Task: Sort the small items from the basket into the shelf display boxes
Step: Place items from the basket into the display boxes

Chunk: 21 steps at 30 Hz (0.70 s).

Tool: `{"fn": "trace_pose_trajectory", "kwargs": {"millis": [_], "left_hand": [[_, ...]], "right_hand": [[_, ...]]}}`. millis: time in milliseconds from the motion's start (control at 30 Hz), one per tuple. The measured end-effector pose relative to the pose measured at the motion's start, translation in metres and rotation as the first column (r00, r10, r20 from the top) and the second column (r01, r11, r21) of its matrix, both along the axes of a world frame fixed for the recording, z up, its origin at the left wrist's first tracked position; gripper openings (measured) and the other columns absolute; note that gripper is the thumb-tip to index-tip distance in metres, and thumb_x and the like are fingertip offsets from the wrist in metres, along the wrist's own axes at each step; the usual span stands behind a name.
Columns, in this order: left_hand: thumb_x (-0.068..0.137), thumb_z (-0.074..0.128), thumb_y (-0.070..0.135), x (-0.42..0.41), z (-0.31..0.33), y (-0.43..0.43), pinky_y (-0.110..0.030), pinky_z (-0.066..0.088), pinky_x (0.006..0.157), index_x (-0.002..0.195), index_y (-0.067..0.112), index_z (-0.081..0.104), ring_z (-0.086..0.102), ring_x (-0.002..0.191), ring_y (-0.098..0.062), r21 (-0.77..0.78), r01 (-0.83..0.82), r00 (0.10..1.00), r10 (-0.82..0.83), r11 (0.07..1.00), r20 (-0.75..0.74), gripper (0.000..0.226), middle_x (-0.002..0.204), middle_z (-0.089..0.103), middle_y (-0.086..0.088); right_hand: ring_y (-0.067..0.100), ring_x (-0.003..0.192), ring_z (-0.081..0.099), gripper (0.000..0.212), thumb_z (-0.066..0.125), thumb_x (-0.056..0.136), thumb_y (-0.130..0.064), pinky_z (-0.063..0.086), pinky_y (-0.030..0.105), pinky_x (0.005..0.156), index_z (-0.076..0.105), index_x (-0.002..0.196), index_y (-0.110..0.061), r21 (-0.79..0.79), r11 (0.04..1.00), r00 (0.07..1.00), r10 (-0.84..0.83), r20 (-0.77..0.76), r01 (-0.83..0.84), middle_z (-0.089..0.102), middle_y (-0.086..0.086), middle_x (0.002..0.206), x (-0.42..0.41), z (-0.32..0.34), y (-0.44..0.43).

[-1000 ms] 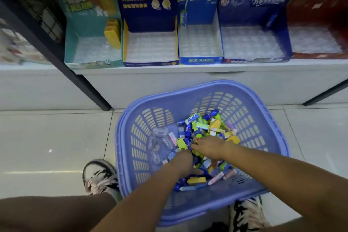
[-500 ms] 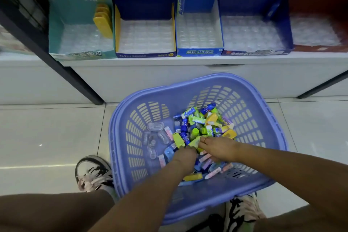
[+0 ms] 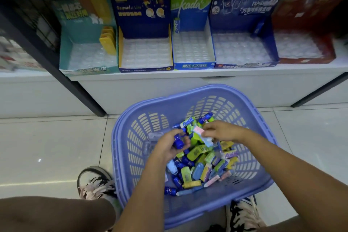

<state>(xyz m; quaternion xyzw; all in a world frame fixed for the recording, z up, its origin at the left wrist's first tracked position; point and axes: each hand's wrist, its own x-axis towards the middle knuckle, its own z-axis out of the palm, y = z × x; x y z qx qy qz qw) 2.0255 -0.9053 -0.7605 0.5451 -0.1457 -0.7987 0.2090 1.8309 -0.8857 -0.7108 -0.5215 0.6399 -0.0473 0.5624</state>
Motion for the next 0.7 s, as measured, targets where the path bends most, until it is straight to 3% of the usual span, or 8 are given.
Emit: {"fn": "trace_pose_trajectory", "kwargs": {"millis": [67,167,267,367,467,567,633,700], "left_hand": [[0.094,0.049,0.011,-0.001,0.016,-0.004,-0.038,0.056,0.072,0.083,0.006,0.053,0.067,0.075,-0.028,0.014,-0.092,0.983,0.093,0.996,-0.156,0.013,0.077,0.07,-0.016],[0.094,0.05,0.016,-0.01,0.049,-0.007,-0.044,0.057,0.069,0.084,0.007,0.059,0.07,0.078,-0.032,-0.001,-0.191,0.927,0.18,0.982,-0.33,0.016,0.086,0.071,-0.016],[0.095,0.051,0.021,-0.023,0.082,-0.012,-0.047,0.054,0.077,0.099,0.003,0.064,0.068,0.083,-0.03,-0.091,-0.224,0.903,0.172,0.97,-0.394,0.023,0.092,0.071,-0.017],[0.095,0.053,0.017,-0.03,0.106,-0.014,-0.033,0.057,0.064,0.098,0.003,0.065,0.07,0.07,-0.022,-0.151,-0.236,0.91,0.164,0.96,-0.38,0.019,0.082,0.072,-0.013],[0.095,0.052,0.014,-0.029,0.12,-0.017,-0.03,0.058,0.059,0.102,-0.001,0.062,0.069,0.069,-0.022,-0.139,-0.291,0.889,0.214,0.947,-0.404,0.019,0.084,0.069,-0.015],[0.094,0.053,0.013,-0.025,0.132,-0.023,-0.031,0.057,0.057,0.11,-0.005,0.059,0.07,0.075,-0.024,-0.207,-0.336,0.875,0.223,0.919,-0.429,0.024,0.094,0.069,-0.02],[0.091,0.057,0.008,-0.02,0.138,-0.029,-0.034,0.058,0.061,0.109,-0.007,0.059,0.069,0.082,-0.027,-0.273,-0.363,0.873,0.223,0.891,-0.435,0.024,0.098,0.068,-0.022],[0.088,0.06,0.004,-0.014,0.144,-0.037,-0.033,0.058,0.06,0.102,-0.005,0.061,0.07,0.075,-0.023,-0.353,-0.362,0.889,0.206,0.863,-0.408,0.017,0.086,0.071,-0.016]], "right_hand": [[0.008,0.07,0.059,0.013,0.053,0.095,-0.017,0.051,0.021,0.065,0.064,0.089,-0.018,0.022,0.933,0.883,-0.347,0.316,0.359,0.06,0.002,0.083,0.004,0.016,-0.001],[0.014,0.077,0.066,0.018,0.049,0.096,-0.013,0.055,0.026,0.068,0.066,0.096,-0.018,0.036,0.794,0.638,-0.513,0.574,0.607,0.069,0.003,0.091,0.022,0.033,-0.001],[-0.005,0.074,0.063,0.018,0.051,0.095,-0.022,0.049,0.011,0.062,0.066,0.092,-0.03,-0.338,0.682,0.747,-0.487,0.452,0.649,0.069,-0.012,0.087,0.05,0.048,0.003],[-0.004,0.074,0.058,0.017,0.05,0.095,-0.032,0.043,0.009,0.063,0.067,0.096,-0.03,-0.623,0.566,0.829,-0.484,0.279,0.54,0.065,-0.012,0.082,0.07,0.058,0.004],[0.009,0.09,0.055,0.021,0.056,0.092,-0.032,0.045,0.012,0.078,0.071,0.098,-0.019,-0.687,0.522,0.827,-0.519,0.214,0.505,0.053,0.002,0.1,0.076,0.073,-0.003],[0.016,0.079,0.06,0.023,0.06,0.089,-0.032,0.052,0.036,0.07,0.071,0.083,-0.013,-0.712,0.522,0.851,-0.482,0.208,0.469,0.058,0.004,0.082,0.076,0.099,-0.012],[0.017,0.068,0.061,0.027,0.058,0.091,-0.031,0.048,0.036,0.065,0.067,0.083,-0.007,-0.72,0.528,0.865,-0.458,0.204,0.45,0.064,0.008,0.073,0.074,0.114,-0.02],[0.014,0.072,0.068,0.023,0.053,0.095,-0.026,0.052,0.029,0.068,0.062,0.094,-0.004,-0.635,0.529,0.82,-0.454,0.35,0.563,0.071,0.006,0.08,0.071,0.125,-0.03]]}}
